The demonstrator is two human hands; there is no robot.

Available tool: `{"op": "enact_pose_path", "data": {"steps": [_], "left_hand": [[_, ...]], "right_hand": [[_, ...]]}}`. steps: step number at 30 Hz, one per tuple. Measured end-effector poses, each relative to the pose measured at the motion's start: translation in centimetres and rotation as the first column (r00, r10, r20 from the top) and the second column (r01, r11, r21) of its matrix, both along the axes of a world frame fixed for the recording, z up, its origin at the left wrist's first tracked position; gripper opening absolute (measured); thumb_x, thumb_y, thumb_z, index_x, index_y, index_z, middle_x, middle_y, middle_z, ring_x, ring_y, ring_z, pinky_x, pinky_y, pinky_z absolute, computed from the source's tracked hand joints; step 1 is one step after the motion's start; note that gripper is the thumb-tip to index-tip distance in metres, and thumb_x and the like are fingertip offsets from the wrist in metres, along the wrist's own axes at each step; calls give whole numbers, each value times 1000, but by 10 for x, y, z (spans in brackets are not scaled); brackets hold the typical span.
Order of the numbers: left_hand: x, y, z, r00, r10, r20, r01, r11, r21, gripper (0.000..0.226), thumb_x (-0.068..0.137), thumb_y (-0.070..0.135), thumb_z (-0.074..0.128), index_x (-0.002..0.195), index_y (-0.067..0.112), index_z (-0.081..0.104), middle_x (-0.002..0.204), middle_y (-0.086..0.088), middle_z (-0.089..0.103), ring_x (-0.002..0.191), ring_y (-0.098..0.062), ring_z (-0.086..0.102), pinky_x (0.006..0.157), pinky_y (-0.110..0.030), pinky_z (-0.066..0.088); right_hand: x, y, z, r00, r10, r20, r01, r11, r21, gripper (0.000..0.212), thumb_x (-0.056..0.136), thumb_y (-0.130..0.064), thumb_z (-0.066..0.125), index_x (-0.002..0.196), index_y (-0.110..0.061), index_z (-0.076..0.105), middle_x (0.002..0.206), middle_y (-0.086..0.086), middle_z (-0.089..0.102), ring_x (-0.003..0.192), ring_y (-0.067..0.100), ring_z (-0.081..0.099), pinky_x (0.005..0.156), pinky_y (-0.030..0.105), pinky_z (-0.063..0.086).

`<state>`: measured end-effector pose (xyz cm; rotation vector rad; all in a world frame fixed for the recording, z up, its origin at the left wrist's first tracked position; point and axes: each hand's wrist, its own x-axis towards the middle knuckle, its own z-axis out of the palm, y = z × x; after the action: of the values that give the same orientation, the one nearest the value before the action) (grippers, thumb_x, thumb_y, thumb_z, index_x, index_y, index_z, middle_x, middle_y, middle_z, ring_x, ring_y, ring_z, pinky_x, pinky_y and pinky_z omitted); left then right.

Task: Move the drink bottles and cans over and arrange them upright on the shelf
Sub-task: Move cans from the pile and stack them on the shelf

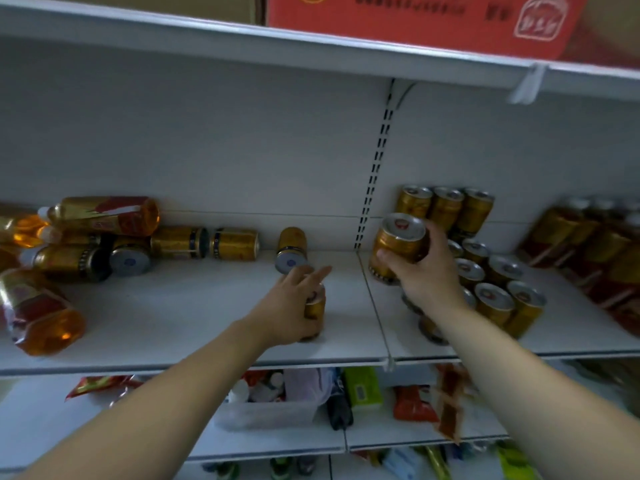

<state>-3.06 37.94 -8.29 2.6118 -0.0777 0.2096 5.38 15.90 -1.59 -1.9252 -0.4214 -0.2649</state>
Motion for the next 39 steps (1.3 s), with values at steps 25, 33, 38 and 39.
{"op": "enact_pose_path", "data": {"steps": [25,33,38,39], "left_hand": [[187,-163,47,949,316,15,-229,718,-658,77,62,15,84,123,35,42,100,25,57,101,-10,59,75,-17,50],[141,-111,57,939,309,-150,-343,830,-440,94,77,30,75,148,25,14,150,-2,30,132,-20,34,95,-18,33],[80,-27,56,863,463,-202,-487,869,-87,86,81,35,70,148,27,16,143,-7,37,116,-31,49,87,-29,41],[69,-12,55,851,481,-210,-506,858,-88,84,80,30,71,147,22,20,140,-6,38,111,-33,53,81,-30,44]], "right_hand": [[169,-119,-8,974,197,-108,-213,962,-173,72,73,-41,78,133,-34,38,133,-4,52,118,19,53,96,46,46],[153,-101,41,971,170,170,-79,893,-442,82,79,-53,68,145,-19,32,145,9,37,132,27,34,104,41,31],[113,-21,56,893,391,224,-218,809,-546,72,85,-50,63,143,-17,36,140,11,42,128,29,38,100,37,32],[104,0,51,890,418,184,-250,783,-570,72,86,-51,62,144,-18,36,142,10,41,129,29,37,100,36,32]]}}
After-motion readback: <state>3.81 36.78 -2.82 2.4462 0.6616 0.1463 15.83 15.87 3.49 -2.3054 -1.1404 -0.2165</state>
